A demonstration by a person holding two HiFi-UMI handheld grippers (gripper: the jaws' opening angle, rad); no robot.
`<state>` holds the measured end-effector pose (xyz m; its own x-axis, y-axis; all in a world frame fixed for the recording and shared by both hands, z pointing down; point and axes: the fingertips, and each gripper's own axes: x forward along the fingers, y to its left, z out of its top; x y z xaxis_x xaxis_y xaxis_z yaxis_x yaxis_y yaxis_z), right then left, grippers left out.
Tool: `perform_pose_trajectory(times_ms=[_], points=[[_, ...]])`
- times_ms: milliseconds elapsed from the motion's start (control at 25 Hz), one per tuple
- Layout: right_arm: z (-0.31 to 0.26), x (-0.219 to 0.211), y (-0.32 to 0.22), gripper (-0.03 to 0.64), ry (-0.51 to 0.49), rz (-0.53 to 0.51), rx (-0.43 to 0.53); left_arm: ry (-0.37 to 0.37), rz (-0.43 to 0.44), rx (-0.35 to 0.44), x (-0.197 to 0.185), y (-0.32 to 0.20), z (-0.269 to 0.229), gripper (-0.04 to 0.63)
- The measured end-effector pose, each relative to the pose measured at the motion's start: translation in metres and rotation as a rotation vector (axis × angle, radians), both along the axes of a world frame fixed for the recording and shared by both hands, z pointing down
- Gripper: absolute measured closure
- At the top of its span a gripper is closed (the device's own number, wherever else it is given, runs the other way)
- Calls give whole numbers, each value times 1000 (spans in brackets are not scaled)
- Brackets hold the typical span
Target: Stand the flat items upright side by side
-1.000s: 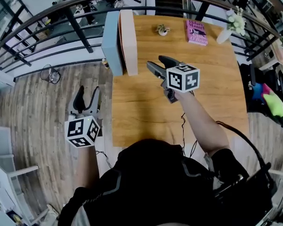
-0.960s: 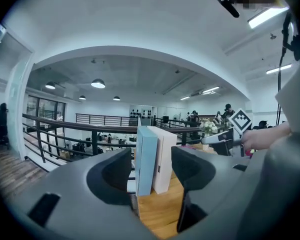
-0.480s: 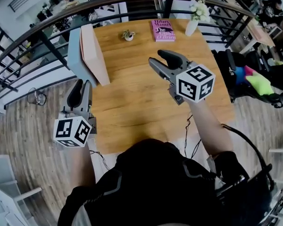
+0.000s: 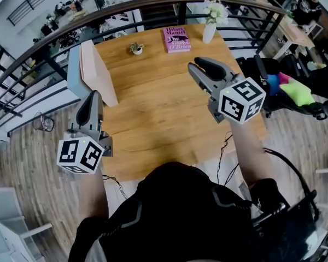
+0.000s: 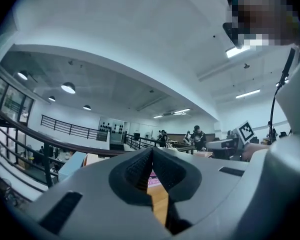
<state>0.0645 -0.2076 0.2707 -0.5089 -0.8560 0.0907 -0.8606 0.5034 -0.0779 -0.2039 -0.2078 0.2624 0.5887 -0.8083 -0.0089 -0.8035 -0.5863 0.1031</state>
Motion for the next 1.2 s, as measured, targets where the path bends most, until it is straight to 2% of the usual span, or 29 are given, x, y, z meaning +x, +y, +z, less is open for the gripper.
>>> perform_pose_trajectory(times_ms=[120, 240, 280, 400, 560, 760, 1040, 1200], points=[[5, 34, -4, 519, 2, 46, 8, -29, -18, 15, 16, -5, -3, 566], [4, 51, -2, 600, -18, 65, 11, -67, -83, 21, 15, -7, -4, 566], [2, 51, -1, 606, -25, 65, 12, -88, -91, 5, 12, -6, -2, 566], [2, 50, -2, 607, -37, 56, 6, -125, -62, -79, 12, -5, 7, 566], [10, 48, -2, 607, 3, 51, -4, -127, -136, -67, 3, -5, 8, 566], [14, 50, -4, 609, 36, 68, -8, -169, -244, -39, -10, -6, 9, 566], [13, 42, -8, 609, 43, 73, -11, -126, -309, -14, -31, -5, 3, 565], [11, 41, -8, 610, 54, 76, -7, -129, -298, -16, -32, -4, 3, 565]])
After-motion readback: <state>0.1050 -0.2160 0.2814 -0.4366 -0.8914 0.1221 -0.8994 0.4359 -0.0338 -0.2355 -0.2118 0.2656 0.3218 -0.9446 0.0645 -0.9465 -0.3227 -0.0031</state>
